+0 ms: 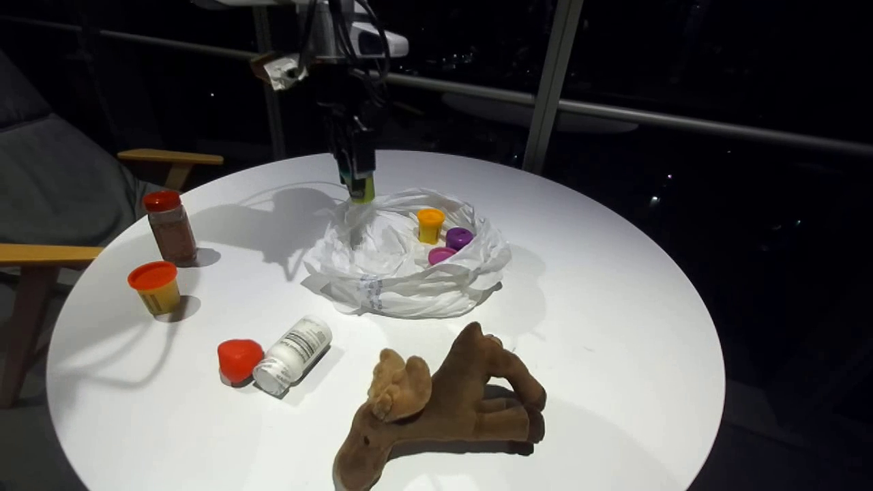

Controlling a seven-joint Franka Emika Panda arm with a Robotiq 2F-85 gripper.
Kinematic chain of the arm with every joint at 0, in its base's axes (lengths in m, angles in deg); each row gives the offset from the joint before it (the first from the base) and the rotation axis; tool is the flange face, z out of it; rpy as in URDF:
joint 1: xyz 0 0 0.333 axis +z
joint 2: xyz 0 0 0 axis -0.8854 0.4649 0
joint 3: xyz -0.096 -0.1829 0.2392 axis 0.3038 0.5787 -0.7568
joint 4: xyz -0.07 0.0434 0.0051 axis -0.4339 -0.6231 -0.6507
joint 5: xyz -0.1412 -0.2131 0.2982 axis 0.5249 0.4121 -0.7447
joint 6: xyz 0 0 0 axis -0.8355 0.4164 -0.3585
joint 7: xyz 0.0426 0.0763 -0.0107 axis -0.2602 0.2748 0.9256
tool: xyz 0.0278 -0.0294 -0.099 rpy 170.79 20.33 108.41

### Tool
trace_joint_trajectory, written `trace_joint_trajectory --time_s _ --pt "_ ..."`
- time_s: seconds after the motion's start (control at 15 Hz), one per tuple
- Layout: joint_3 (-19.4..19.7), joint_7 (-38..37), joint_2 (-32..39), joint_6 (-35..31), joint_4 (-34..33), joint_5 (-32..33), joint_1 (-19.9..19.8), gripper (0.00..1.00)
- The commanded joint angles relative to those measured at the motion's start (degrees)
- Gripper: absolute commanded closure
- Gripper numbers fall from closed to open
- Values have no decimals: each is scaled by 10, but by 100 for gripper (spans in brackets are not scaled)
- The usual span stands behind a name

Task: Put the things on the table in the plastic bag

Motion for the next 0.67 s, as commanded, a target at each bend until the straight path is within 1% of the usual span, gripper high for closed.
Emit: trace_joint_trajectory --time_s 0.0,0.13,0.27,0.4,0.6 --pt "6 -32 44 -51 -13 -22 -30 76" --pt "16 -56 75 -79 -23 -32 -45 76" --pt "17 -70 96 -99 -30 -53 -57 76" --pt "16 -77 121 -110 -45 -73 -68 76" --pt "13 -75 130 -108 -53 -90 -71 76"
